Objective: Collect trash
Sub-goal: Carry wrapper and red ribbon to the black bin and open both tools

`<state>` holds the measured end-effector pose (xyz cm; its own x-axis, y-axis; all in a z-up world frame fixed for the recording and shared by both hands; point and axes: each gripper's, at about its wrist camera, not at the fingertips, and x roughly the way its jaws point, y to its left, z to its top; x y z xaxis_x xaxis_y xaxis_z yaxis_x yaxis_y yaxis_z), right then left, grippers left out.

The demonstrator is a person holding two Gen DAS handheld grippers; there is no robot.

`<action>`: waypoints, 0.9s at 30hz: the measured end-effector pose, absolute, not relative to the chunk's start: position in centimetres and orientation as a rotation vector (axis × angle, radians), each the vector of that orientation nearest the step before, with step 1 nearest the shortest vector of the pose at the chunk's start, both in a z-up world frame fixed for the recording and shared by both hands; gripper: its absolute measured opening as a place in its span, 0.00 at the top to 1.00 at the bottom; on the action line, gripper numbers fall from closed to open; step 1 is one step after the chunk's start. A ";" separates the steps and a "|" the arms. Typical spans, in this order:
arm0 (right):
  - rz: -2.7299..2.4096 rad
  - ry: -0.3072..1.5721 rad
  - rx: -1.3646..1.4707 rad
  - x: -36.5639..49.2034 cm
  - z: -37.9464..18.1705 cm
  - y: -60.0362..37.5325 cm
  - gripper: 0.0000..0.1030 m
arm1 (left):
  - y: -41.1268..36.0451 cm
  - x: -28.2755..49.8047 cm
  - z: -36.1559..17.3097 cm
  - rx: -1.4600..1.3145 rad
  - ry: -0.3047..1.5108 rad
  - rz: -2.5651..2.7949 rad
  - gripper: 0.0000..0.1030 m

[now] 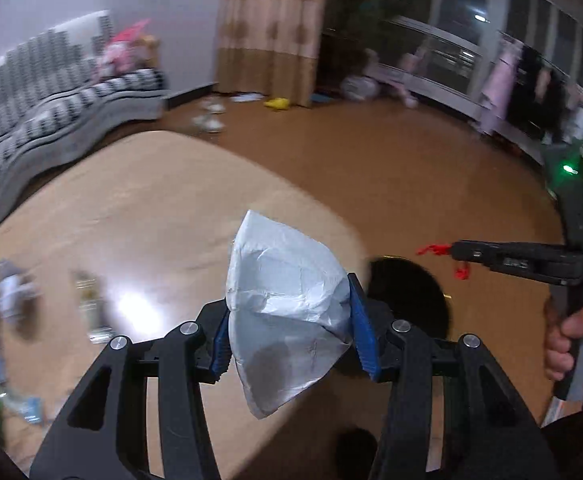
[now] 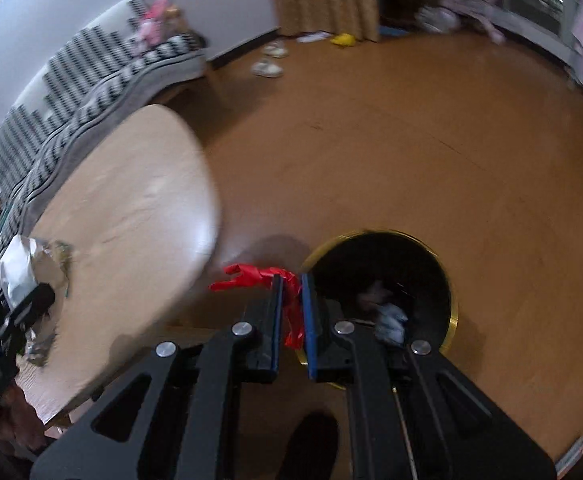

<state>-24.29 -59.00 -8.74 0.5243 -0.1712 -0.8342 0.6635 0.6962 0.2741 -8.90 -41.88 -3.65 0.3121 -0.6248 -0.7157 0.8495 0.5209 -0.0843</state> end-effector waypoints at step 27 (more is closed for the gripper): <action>-0.658 0.857 0.792 -29.8 -12.4 -66.0 0.22 | -53.3 -13.2 -11.3 0.467 0.858 -1.145 0.53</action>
<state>-29.84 -65.98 -12.44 0.4983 -0.1870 -0.8466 0.7699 0.5444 0.3330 -13.17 -53.26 -11.34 0.1556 -0.5934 -0.7897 0.9244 0.3693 -0.0954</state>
